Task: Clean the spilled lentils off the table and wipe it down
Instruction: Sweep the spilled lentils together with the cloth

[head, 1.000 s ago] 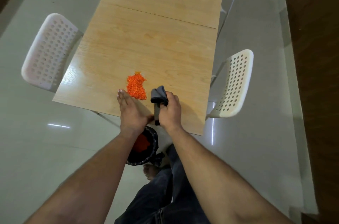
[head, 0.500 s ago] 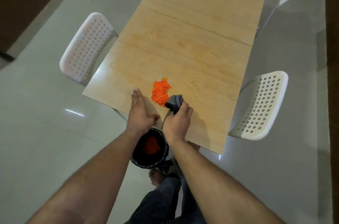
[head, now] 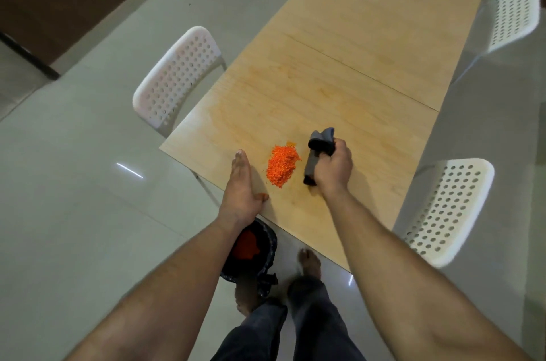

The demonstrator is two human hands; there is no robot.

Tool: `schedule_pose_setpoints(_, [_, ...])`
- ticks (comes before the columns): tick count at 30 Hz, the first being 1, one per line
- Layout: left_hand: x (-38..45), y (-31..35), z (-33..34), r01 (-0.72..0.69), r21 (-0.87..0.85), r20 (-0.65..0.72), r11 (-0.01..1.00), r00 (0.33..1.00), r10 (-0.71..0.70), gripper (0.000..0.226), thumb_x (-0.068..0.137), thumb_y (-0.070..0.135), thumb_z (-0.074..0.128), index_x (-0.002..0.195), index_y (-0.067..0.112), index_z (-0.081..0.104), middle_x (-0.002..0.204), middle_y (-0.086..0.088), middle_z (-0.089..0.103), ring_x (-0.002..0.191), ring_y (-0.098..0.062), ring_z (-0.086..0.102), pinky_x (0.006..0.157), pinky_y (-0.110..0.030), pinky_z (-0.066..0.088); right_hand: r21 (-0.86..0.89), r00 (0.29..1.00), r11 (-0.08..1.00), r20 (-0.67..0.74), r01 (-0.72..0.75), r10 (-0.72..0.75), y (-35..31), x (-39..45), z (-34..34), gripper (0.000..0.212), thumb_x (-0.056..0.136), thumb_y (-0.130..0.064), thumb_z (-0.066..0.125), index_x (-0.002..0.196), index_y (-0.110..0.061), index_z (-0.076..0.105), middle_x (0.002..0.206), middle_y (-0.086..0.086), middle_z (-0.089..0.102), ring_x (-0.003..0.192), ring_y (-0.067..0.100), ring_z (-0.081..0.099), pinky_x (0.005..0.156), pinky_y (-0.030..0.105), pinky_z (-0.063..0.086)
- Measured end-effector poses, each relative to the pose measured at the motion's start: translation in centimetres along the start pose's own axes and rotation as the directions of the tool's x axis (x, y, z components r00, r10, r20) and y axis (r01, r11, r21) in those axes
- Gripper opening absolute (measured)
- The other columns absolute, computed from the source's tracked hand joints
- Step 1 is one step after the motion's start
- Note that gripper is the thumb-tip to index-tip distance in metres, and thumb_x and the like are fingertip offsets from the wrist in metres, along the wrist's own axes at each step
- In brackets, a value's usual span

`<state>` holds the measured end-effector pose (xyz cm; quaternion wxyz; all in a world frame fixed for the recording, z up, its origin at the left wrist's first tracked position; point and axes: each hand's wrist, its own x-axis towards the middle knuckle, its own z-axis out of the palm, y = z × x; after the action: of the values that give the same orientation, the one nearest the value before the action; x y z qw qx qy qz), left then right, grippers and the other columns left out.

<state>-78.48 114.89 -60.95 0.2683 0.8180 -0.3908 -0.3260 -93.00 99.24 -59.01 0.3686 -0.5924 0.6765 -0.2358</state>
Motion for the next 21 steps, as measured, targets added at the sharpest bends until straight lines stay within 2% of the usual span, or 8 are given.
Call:
schedule_pose_setpoints(4, [-0.3,0.2,0.3,0.025,-0.005,-0.021,1.000,0.999,-0.025,0.121,0.088,0.008,0.082,0.168,0.014,-0.008,0.177,-0.002,-0.002,0.162,-0.019,0.000,0.129,-0.031,0.008,-0.114,0.972,0.982,0.199,0.150,-0.126,-1.2,2.7,0.0,0.041,0.097,0.002,0.048,0.132,-0.013,0.060,0.117,0.004,0.052,0.106,0.022,0.051,0.086,0.027,0.037])
schedule_pose_setpoints(7, [-0.8,0.5,0.7,0.041,-0.003,-0.047,0.999,0.998,-0.041,0.114,0.091,0.007,0.078,0.168,0.014,-0.005,0.177,-0.002,0.001,0.162,-0.019,0.003,0.124,-0.024,0.008,-0.100,0.917,0.973,0.368,0.206,-0.156,-1.4,2.0,0.8,0.045,0.093,0.004,0.047,0.130,-0.019,0.062,0.118,0.004,0.056,0.109,0.024,0.053,0.090,0.036,0.046])
schedule_pose_setpoints(8, [-1.1,0.7,0.9,0.049,-0.009,-0.058,0.999,0.997,-0.049,0.111,0.092,0.006,0.077,0.168,0.015,-0.004,0.177,-0.002,0.003,0.162,-0.019,0.005,0.125,-0.024,0.009,-0.064,0.910,0.980,0.385,0.191,-0.152,-1.2,1.4,0.9,0.044,0.092,0.003,0.048,0.125,-0.021,0.063,0.117,0.005,0.059,0.109,0.027,0.056,0.088,0.039,0.048])
schedule_pose_setpoints(11, [-1.8,1.3,1.0,0.074,-0.034,-0.099,0.997,0.992,-0.077,0.101,0.094,0.003,0.071,0.169,0.015,0.004,0.176,-0.002,0.012,0.161,-0.019,0.014,0.128,-0.024,0.013,0.123,0.937,0.990,0.336,0.062,-0.100,-0.5,-0.8,-0.6,0.036,0.092,0.002,0.049,0.113,-0.024,0.065,0.104,0.003,0.065,0.095,0.025,0.060,0.072,0.035,0.044])
schedule_pose_setpoints(14, [-4.0,2.1,1.2,0.100,-0.084,-0.217,0.991,0.969,-0.116,0.090,0.094,0.000,0.067,0.168,0.013,0.017,0.173,-0.003,0.024,0.159,-0.019,0.023,0.128,-0.026,0.017,0.392,0.929,0.901,0.367,-0.188,0.034,0.3,-3.1,-3.6,0.026,0.102,0.001,0.052,0.114,-0.017,0.067,0.102,0.001,0.069,0.087,0.019,0.064,0.067,0.030,0.047])
schedule_pose_setpoints(16, [-5.8,2.7,1.5,0.117,-0.145,-0.289,0.983,0.945,-0.155,0.083,0.096,0.003,0.068,0.167,0.013,0.025,0.170,-0.004,0.031,0.157,-0.019,0.029,0.128,-0.026,0.020,0.456,0.879,0.817,0.460,-0.353,0.123,1.1,-4.9,-4.8,0.021,0.103,-0.002,0.055,0.115,-0.011,0.068,0.106,0.006,0.072,0.087,0.022,0.068,0.066,0.031,0.052])
schedule_pose_setpoints(18, [-7.4,2.9,1.7,0.143,-0.228,-0.360,0.963,0.907,-0.220,0.074,0.097,0.007,0.070,0.163,0.013,0.037,0.164,-0.006,0.043,0.149,-0.020,0.042,0.125,-0.031,0.031,0.439,0.808,0.756,0.555,-0.485,0.196,1.6,-6.8,-5.1,0.020,0.102,-0.002,0.057,0.117,-0.006,0.069,0.109,0.011,0.075,0.091,0.028,0.071,0.070,0.037,0.055])
schedule_pose_setpoints(21, [-9.7,2.1,2.0,0.194,-0.457,-0.415,0.868,0.816,-0.402,0.045,0.100,0.011,0.067,0.145,0.015,0.063,0.139,-0.004,0.068,0.127,-0.020,0.065,0.112,-0.037,0.051,0.373,0.695,0.699,0.676,-0.610,0.245,1.9,-9.3,-4.3,0.020,0.102,-0.004,0.055,0.115,-0.002,0.071,0.108,0.014,0.076,0.092,0.033,0.072,0.074,0.043,0.057])
